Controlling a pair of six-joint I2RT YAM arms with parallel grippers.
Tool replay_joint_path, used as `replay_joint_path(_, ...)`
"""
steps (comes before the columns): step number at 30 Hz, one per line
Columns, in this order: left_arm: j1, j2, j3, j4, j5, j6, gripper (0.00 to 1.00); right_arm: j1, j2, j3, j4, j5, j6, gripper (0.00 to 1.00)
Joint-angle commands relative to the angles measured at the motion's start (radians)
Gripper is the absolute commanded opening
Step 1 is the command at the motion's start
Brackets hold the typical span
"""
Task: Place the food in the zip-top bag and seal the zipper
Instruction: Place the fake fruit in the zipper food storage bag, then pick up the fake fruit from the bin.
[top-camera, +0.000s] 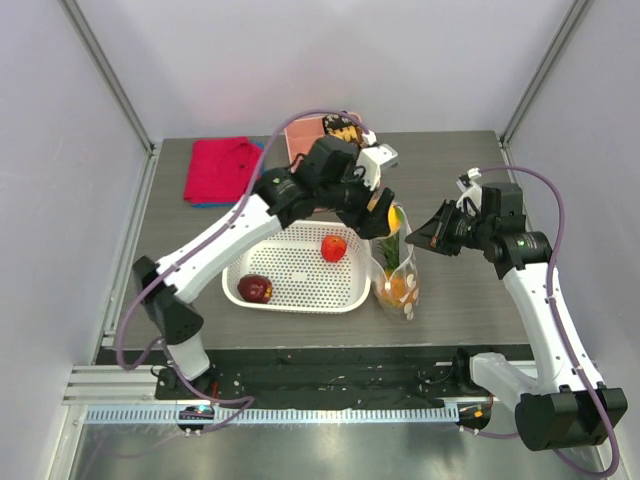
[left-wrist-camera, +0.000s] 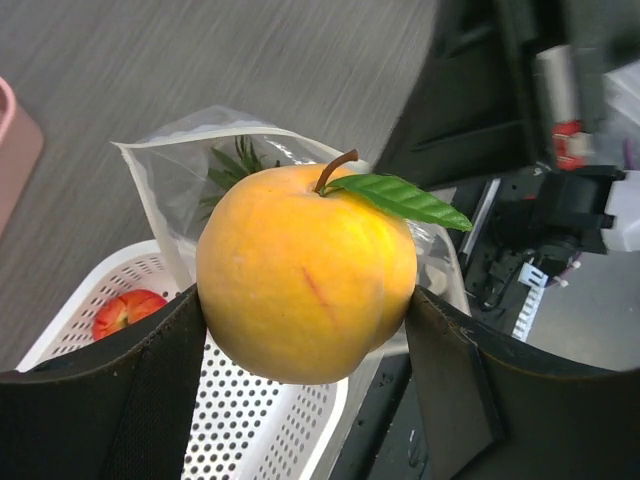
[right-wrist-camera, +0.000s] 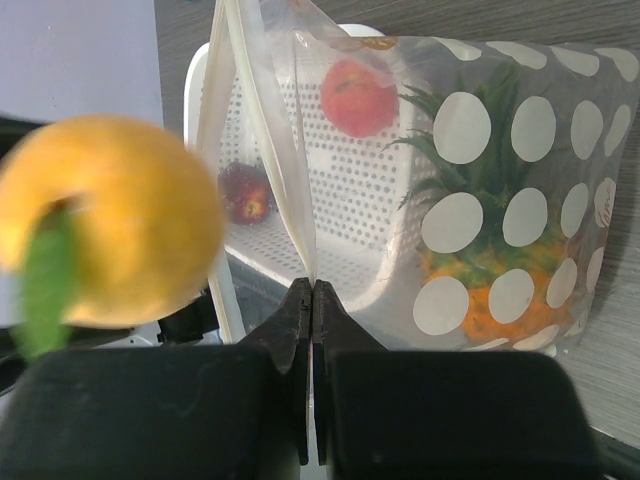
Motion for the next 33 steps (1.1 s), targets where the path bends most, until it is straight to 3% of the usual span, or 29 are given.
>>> replay_joint_path(1,-0.013,0.082,0.01,0.07,-0.034,-0.037,0.48,-0.003,-0.012,0.044,0.0,-0.001,-0.016,0.01)
replay_joint_path(4,-0.013,0.126,0.03,0.075,-0.083,-0.038,0.59,-0.003,-0.011,0.047,-0.001,-0.001,-0.013,0.01)
replay_joint_path(9,-0.004,0.125,0.116,-0.025,-0.129,-0.011,0.97,-0.003,-0.008,0.049,-0.005,0.005,-0.015,0.01)
replay_joint_path(10,0.002,0.096,0.086,0.002,-0.128,-0.012,1.0,-0.003,-0.009,0.05,-0.005,0.005,-0.015,0.01)
replay_joint_path(13,0.039,-0.051,-0.057,0.054,-0.096,-0.006,1.0,-0.003,-0.008,0.049,-0.003,0.002,-0.012,0.01)
replay_joint_path(17,0.091,-0.136,-0.111,-0.088,-0.06,0.095,1.0,-0.004,-0.006,0.052,-0.003,0.001,-0.015,0.01)
replay_joint_path(21,0.247,-0.26,-0.371,-0.113,0.001,0.156,1.0,-0.006,0.0,0.053,0.0,0.001,-0.01,0.01)
replay_joint_path(25,0.263,-0.298,-0.523,-0.045,-0.089,0.199,1.0,-0.006,0.0,0.053,0.0,0.001,-0.01,0.01)
replay_joint_path(33,0.31,-0.318,-0.697,-0.225,-0.272,0.343,1.0,-0.006,-0.005,0.062,-0.012,0.004,-0.024,0.01)
